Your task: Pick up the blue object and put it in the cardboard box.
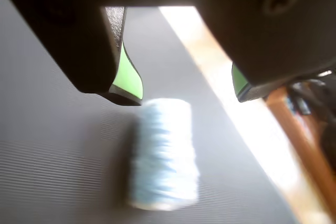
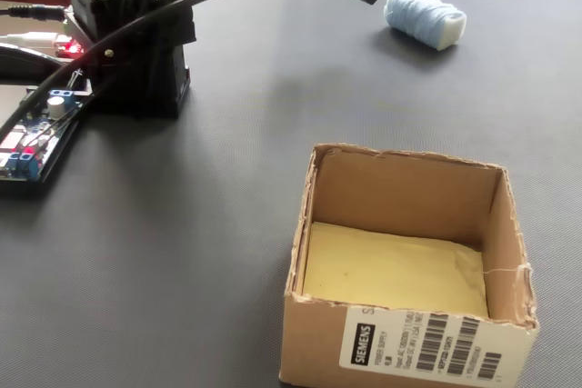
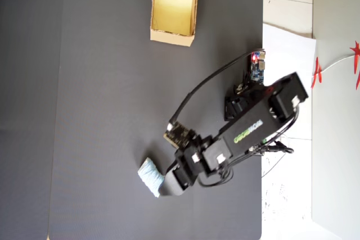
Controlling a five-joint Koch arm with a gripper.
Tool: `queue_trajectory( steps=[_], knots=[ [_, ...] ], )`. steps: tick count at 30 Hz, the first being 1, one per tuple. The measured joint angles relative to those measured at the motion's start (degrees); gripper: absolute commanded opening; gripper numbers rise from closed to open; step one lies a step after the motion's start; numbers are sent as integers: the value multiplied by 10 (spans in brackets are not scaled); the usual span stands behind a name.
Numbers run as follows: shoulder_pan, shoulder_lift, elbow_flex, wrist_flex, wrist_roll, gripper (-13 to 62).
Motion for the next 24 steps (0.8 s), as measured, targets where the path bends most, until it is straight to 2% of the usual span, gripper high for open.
queue_trajectory(
  steps=[16, 24],
  knots=[
    [15, -170, -164, 100, 0, 338],
    [20, -230, -171, 101, 0, 339]
  ],
)
